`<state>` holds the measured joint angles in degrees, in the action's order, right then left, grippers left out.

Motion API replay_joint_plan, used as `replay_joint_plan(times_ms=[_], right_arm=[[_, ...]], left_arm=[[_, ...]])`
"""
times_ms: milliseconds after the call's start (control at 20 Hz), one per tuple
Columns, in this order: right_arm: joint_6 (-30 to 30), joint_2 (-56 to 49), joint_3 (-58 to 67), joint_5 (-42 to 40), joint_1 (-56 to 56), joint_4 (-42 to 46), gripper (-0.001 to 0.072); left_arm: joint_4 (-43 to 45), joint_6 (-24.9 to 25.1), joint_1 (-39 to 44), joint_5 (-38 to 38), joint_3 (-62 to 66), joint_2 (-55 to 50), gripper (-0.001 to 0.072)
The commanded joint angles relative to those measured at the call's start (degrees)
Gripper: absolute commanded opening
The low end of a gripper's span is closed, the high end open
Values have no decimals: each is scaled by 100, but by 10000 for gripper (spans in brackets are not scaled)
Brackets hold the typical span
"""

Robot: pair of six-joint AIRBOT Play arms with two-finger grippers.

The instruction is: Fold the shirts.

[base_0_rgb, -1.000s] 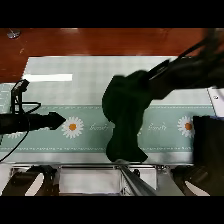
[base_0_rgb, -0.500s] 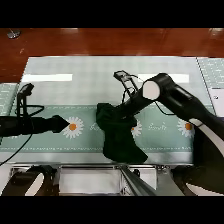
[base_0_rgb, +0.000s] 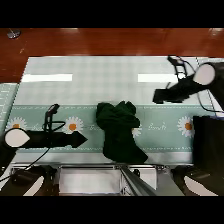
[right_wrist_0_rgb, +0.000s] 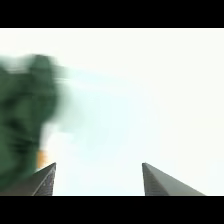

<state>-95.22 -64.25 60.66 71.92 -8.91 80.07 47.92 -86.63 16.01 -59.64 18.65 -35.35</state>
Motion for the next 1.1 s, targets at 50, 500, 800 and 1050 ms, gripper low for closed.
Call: replay_joint_plan(times_ms=[50,500,800,1050], right_arm=[[186,885,-1753,-326,925,-520,618],[247,990,-2645,-1266,175,-1665,618],[247,990,-2645,-1410,-20,-1873,618],[321,988,-2645,-1416,-22,-2074,618]], left_arm=[[-1119,-4,1558,2107,-522,-575,702],[-1799,-2,3615,3657,323,-2643,702],[-1792,136,3469,3305,708,-2970,172],[-1788,1016,2452,2350,903,-2857,19]])
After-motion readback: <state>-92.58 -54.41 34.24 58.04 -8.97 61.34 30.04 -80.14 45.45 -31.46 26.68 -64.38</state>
